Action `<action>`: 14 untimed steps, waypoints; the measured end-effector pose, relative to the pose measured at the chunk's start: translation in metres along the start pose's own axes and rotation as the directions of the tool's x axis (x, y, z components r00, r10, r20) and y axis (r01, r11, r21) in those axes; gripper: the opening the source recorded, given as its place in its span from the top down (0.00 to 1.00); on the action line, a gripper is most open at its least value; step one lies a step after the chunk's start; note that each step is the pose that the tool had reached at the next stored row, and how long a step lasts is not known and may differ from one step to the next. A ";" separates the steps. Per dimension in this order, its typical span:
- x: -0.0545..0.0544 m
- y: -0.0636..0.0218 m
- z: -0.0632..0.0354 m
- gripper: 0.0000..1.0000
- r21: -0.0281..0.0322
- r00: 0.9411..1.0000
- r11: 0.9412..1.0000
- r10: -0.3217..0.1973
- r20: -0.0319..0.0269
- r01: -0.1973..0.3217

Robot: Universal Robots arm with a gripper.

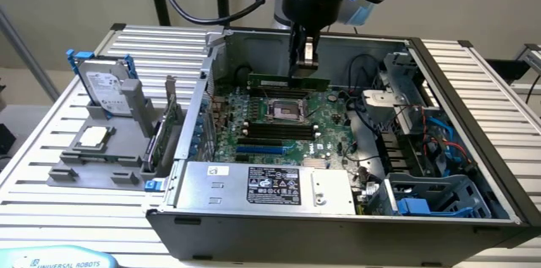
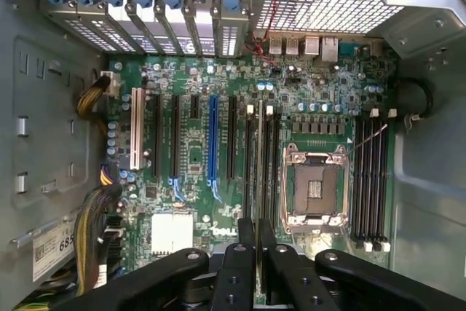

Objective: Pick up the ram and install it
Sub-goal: 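Insert the ram into the slot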

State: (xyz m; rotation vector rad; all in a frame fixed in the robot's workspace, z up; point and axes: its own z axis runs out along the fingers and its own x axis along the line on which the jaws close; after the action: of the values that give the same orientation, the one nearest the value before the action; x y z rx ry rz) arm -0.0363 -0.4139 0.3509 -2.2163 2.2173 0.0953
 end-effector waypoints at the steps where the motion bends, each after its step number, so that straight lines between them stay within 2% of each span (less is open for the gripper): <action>1: 0.000 -0.0001 0.0019 0.86 0.000 1.000 1.000 0.000 0.000 0.000; 8: 0.001 0.0001 0.0145 0.86 0.000 1.000 1.000 -0.002 0.000 0.002; 14: 0.001 0.0030 0.0256 0.86 0.004 1.000 1.000 -0.005 0.000 0.005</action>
State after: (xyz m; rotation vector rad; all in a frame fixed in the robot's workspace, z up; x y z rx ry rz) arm -0.0403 -0.4137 0.3254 -2.2198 2.2105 0.0907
